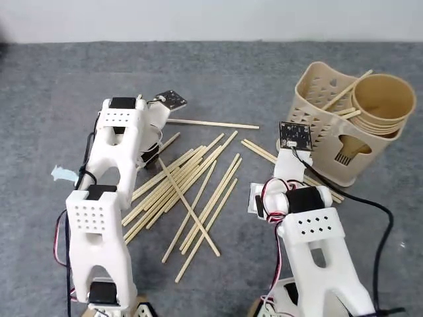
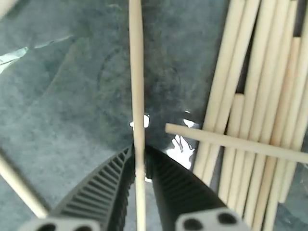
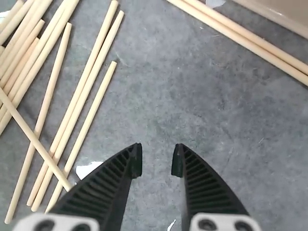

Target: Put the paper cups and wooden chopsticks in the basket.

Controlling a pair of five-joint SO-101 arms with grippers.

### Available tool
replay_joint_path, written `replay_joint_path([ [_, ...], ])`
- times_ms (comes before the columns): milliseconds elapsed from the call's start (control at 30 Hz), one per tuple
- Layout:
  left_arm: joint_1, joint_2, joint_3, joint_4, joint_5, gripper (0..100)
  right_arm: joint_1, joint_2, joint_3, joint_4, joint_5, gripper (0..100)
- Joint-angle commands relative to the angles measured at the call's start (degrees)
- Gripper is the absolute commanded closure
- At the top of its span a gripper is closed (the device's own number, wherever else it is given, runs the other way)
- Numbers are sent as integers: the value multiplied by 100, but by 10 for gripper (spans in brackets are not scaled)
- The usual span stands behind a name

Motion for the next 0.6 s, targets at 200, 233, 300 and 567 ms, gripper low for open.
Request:
replay_joint_path([
  [200, -273, -475, -1033, 844, 79, 988, 40, -119, -44, -66, -35, 877],
  [233, -281, -563, -1165, 1002, 123, 988, 40, -119, -44, -66, -35, 877],
  [300, -264, -774, -1402, 1266, 176, 988, 40, -119, -44, -66, -35, 877],
  [567, -158, -1943, -1631, 1380, 756, 988, 40, -127, -44, -31, -35, 877],
])
